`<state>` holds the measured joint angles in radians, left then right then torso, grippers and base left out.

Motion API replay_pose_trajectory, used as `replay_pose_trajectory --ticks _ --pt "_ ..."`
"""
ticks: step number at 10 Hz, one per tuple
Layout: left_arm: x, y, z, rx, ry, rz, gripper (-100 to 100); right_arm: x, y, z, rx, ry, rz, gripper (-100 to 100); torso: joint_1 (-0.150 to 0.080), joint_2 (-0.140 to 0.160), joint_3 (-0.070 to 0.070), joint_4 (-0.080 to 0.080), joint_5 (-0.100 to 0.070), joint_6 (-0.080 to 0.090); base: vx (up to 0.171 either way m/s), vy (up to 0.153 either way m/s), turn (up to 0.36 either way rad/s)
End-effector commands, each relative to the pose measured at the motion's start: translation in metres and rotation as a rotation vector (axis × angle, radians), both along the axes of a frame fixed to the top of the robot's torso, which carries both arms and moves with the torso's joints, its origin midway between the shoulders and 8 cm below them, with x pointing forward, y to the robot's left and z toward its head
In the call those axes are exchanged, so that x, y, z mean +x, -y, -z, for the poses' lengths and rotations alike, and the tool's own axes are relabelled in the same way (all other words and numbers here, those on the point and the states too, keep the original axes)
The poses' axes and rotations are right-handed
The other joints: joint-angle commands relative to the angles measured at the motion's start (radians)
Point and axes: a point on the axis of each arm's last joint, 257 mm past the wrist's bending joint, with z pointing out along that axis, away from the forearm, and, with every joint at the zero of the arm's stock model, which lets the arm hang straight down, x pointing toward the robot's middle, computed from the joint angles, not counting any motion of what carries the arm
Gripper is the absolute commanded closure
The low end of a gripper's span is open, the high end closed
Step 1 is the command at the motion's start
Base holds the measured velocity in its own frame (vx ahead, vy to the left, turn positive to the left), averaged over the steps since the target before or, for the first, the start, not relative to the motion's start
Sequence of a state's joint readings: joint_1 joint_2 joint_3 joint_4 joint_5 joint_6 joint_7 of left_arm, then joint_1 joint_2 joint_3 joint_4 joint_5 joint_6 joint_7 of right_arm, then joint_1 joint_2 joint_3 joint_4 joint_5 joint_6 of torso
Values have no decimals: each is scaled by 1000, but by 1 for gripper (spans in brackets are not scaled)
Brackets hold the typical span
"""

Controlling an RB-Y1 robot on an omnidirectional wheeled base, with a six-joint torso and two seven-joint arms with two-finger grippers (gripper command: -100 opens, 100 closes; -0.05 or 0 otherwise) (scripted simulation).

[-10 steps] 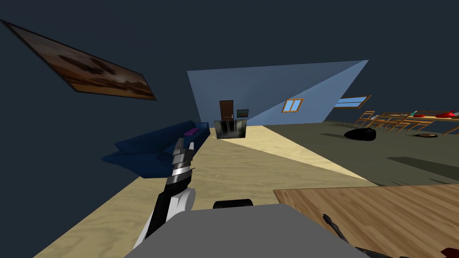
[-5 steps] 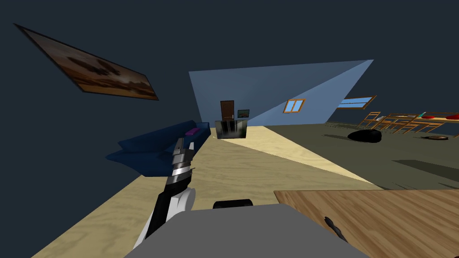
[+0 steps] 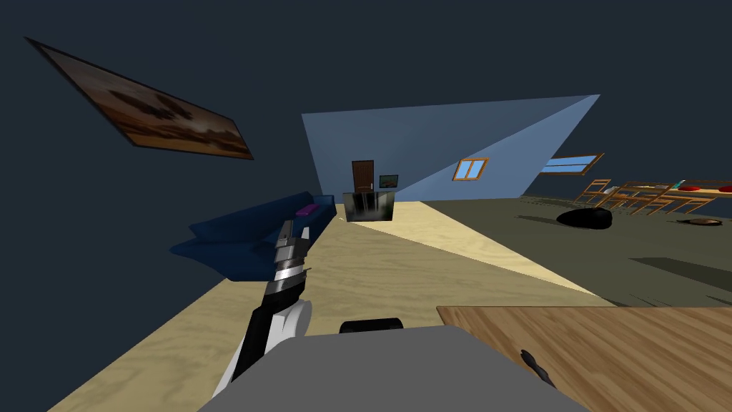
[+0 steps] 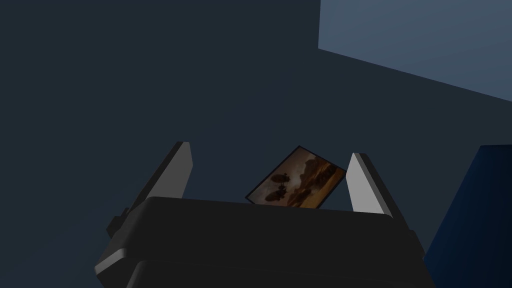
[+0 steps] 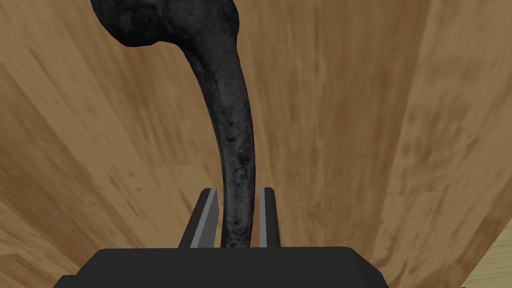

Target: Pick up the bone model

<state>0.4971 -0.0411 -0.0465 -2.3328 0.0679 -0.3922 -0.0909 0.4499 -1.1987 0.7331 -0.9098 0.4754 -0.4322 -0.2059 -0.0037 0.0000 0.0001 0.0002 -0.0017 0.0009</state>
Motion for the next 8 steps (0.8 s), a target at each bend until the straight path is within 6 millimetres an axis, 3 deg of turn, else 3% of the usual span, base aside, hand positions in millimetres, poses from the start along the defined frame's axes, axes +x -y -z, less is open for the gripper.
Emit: replay_pose_trajectory --ticks 1,2,3,4,7,8 --pt "0 0 0 0 0 0 0 0 0 0 0 0 0 100 0 0 0 0 0 0 0 0 0" --pt "0 0 0 0 0 0 0 0 0 0 0 0 0 100 -1 0 0 0 0 0 0 0 0" --pt "0 0 0 0 0 0 0 0 0 0 1 0 0 0 -1 0 0 0 0 0 0 0 0" --pt "0 0 0 0 0 0 0 5 7 -10 -5 -1 -8 100 -1 0 0 0 0 0 -8 24 -71" --pt "0 0 0 0 0 0 0 7 11 -17 -7 -1 -14 100 3 1 1 0 1 0 -14 31 -40" --pt "0 0 0 0 0 0 0 7 11 -17 -6 -1 -14 0 2 1 1 0 1 0 0 0 0"
